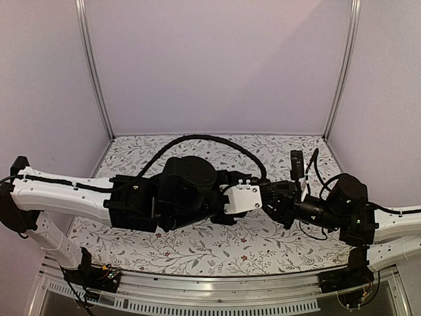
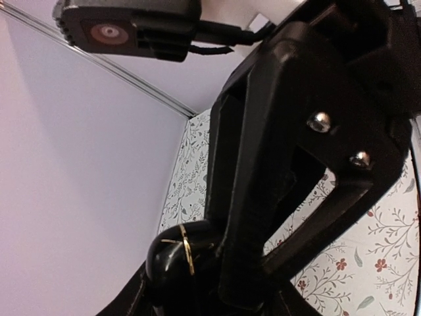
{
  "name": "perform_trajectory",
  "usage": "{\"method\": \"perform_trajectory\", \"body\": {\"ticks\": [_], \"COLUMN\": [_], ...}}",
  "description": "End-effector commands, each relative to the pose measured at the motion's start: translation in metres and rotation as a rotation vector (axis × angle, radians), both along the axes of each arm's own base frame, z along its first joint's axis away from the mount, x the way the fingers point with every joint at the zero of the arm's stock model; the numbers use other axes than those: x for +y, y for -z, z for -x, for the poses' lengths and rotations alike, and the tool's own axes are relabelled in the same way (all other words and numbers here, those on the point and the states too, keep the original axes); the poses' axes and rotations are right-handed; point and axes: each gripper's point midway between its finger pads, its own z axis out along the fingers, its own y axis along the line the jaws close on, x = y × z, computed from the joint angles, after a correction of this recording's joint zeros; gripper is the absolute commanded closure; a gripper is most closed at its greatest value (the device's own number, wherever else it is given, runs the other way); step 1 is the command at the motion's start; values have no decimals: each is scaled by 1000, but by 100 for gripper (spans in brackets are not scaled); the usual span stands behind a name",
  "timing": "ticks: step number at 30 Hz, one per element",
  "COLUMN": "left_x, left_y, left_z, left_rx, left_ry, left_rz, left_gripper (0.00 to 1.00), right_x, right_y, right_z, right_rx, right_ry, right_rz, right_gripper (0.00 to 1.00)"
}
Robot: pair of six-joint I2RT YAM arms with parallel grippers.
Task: Insert the wireless bluetooth earbuds into the charging case
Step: Pass from the right arm to the left, then place the charging case with the earbuds at the center of the board.
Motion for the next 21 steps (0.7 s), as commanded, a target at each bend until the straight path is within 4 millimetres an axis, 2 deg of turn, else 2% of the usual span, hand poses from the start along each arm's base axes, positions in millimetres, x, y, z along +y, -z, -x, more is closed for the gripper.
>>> {"method": "perform_trajectory", "body": {"ticks": [1,3,5,7,8,11,15,18,21], "left_x": [-3,0,5,11,14,23,34,33,25], "left_y": [-16,-13,-8,3,10,39,95,134,158], "left_z": [-3,-8,-20,-36,-45,-81,-126,-147,-163], "left_rx": [44,97,183,287,340,488,638,760,836], "left_ry": [7,9,17,10,1,-71,-198,-238,-243], "left_rz": [71,89,123,148,156,162,98,48,30], "left_gripper": [63,63,64,64,63,63,63,63,63], "right_x": [-7,-13,-21,-33,-38,-55,-73,-79,-79], "right_y": [-20,-21,-24,-29,-30,-34,-34,-30,-25], "right_z": [-7,-11,-17,-22,-25,-32,-36,-36,-35], "right_rx": [-13,-16,-26,-41,-45,-61,-67,-63,-56], "right_ry": [52,89,140,192,219,280,324,327,318], "right_rz": [-49,-54,-50,-58,-56,-56,-59,-47,-30], "right_gripper": [65,43,22,7,2,1,1,1,1]}}
